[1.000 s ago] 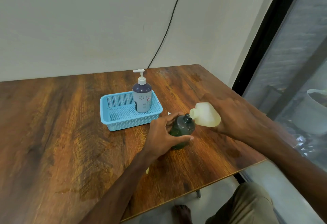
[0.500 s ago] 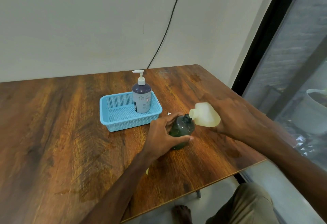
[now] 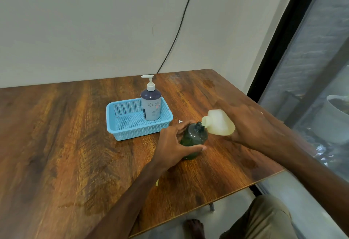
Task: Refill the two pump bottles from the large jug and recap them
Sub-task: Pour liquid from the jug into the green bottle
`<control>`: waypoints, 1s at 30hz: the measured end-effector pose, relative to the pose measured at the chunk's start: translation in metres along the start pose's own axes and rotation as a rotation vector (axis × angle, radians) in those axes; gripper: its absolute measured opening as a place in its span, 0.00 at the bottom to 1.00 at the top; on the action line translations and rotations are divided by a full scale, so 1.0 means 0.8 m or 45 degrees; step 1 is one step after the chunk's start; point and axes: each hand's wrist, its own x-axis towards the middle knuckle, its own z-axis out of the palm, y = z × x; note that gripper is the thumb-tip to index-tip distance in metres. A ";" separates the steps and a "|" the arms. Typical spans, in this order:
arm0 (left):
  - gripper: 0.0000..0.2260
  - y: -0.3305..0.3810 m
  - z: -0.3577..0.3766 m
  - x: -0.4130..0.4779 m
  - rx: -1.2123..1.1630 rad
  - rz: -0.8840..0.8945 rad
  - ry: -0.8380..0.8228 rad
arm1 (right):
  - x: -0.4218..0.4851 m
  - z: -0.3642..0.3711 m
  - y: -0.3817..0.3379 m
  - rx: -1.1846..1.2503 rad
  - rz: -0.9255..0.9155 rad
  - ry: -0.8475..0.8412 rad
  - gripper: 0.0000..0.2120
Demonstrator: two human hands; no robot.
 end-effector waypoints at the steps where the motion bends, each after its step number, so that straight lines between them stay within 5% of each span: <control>1: 0.31 0.000 0.000 0.000 -0.001 0.000 -0.002 | 0.000 0.000 0.000 -0.009 0.000 0.007 0.34; 30: 0.31 -0.001 0.001 0.001 0.003 0.017 -0.004 | 0.000 -0.010 -0.007 0.031 -0.034 0.016 0.34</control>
